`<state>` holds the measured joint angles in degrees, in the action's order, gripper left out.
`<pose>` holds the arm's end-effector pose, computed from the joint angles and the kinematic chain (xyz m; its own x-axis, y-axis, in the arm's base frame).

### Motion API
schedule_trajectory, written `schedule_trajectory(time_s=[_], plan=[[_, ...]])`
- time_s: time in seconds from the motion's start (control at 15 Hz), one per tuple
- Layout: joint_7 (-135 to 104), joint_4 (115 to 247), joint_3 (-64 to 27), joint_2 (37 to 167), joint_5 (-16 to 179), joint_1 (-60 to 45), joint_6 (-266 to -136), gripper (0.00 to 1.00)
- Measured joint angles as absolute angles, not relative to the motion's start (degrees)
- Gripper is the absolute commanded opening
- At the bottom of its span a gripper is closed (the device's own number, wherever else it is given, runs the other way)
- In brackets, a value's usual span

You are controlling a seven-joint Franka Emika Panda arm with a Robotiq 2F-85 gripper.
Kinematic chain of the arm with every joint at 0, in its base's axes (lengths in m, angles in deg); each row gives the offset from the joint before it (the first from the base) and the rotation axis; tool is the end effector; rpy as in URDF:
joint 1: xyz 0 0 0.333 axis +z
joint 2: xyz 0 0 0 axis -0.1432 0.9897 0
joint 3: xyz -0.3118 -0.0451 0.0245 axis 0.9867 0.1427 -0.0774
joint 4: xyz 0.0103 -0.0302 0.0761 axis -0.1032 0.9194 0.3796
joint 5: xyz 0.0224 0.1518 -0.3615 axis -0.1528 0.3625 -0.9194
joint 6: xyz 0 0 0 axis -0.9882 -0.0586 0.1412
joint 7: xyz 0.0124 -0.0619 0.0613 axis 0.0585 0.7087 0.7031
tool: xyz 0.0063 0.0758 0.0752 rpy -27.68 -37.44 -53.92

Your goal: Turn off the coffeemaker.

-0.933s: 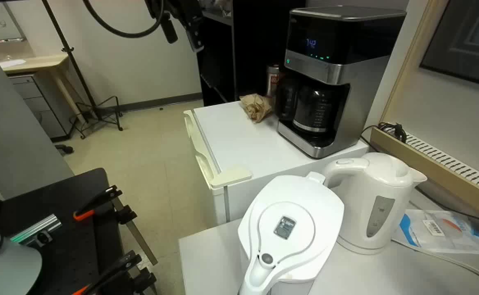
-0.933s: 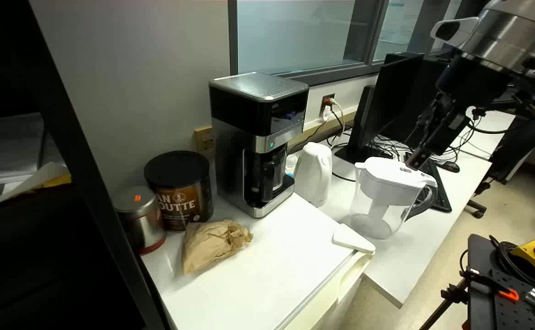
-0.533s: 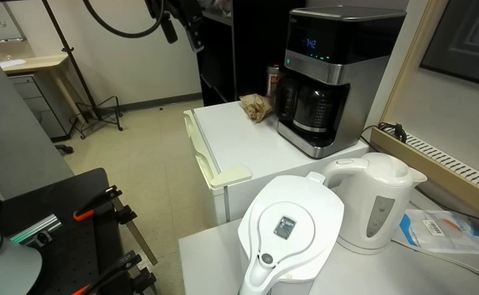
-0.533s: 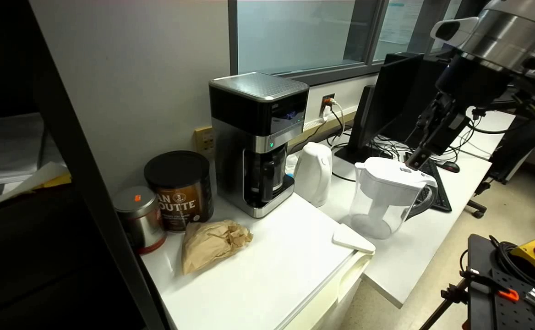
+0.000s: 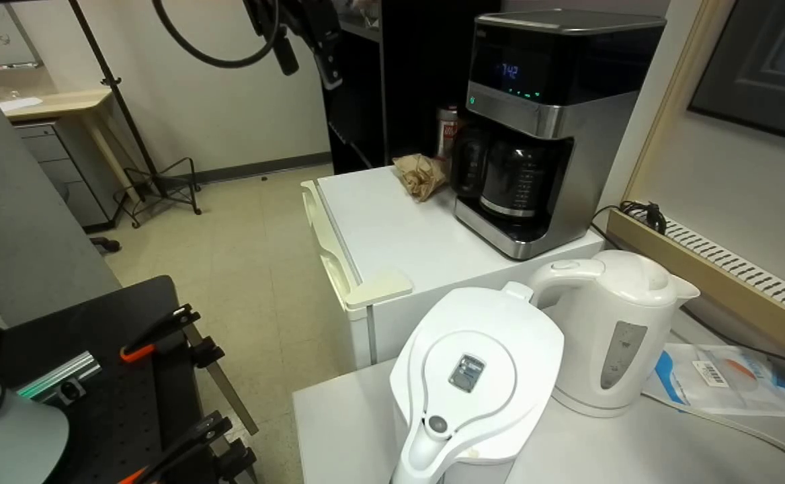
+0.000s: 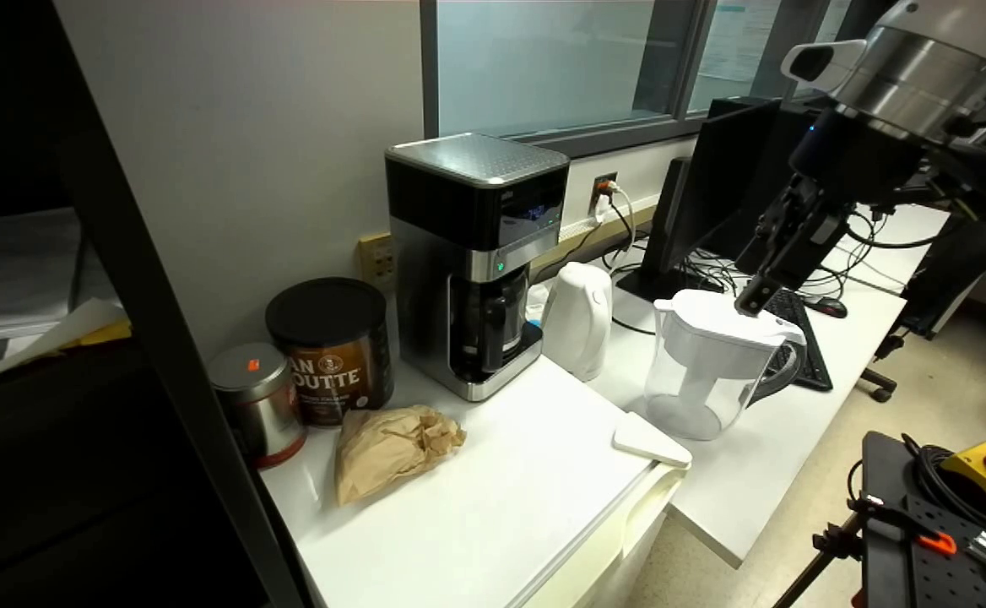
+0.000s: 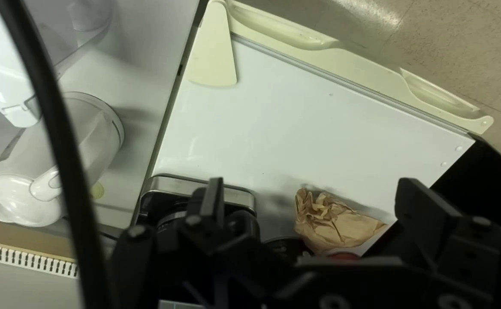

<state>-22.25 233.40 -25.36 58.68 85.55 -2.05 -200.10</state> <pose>0.4161 0.0683 0.4642 0.9470 0.1802 0.2659 0.1832 -0.9830 0.0135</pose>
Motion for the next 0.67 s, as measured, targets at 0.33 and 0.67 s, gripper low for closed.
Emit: schedule_trajectory(time_s=[0.33,0.67], plan=[[-22.3,231.9,-26.2,64.0,83.7,-2.1,-208.6,0.53],[-20.8,228.7,-27.4,71.1,79.1,-3.3,-217.7,0.16]])
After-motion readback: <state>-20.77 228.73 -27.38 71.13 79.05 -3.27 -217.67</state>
